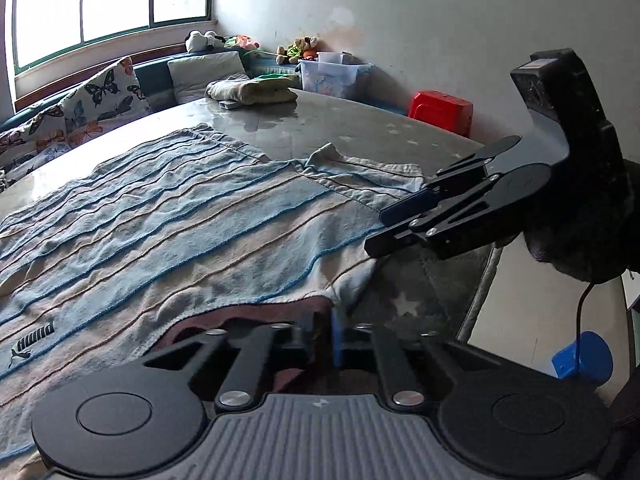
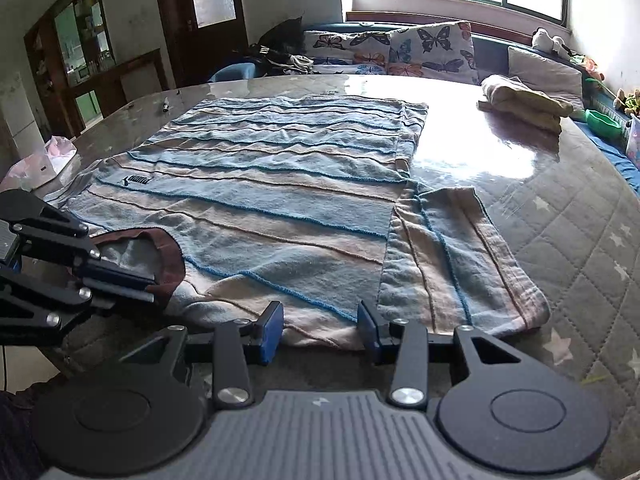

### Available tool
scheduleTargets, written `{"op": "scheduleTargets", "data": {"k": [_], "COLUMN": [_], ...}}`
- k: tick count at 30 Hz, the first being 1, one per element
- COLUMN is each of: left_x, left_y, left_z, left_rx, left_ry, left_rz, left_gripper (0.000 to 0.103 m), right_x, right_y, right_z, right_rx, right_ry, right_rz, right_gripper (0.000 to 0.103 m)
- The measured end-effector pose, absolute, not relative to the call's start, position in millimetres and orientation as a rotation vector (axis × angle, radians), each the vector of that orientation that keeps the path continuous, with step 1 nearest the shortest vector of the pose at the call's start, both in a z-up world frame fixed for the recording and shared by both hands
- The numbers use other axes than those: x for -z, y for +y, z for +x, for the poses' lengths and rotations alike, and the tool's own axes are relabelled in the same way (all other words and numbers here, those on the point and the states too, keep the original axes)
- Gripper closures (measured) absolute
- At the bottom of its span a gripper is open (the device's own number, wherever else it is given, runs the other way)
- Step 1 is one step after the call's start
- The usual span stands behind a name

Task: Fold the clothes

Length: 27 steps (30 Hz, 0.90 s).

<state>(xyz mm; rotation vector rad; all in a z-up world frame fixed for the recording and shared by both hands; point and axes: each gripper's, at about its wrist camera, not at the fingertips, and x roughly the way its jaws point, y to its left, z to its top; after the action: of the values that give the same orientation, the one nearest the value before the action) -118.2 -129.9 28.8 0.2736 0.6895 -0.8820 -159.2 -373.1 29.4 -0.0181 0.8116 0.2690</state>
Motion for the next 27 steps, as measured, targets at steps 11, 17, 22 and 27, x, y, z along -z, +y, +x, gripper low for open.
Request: {"op": "scheduleTargets", "data": {"k": [11,17,22,27], "left_x": [-22,-42,-47,-46], "left_y": [-125,-114,-120,-133], "left_z": [-116,-109,-93,-80], "left_rx": [0.897,0.872,0.840,0.834], "left_ry": [0.745,0.687,0.676,0.686], "left_rz": [0.287,0.267,0.234,0.202], "left_gripper": [0.095,0.091,0.091,0.091], "right_x": [-40,-45,-35,-31], "right_y": [-369,-365,-353,-366], "right_z": [-159,-158,-154,-163], "right_rx": [-0.281,-0.296,-0.325,-0.296], "right_ry": [0.781,0.760,0.775,0.792], "right_rz": [-0.045,-0.061,-0.079,-0.034], "right_gripper": [0.063,0.063,0.063,0.063]}}
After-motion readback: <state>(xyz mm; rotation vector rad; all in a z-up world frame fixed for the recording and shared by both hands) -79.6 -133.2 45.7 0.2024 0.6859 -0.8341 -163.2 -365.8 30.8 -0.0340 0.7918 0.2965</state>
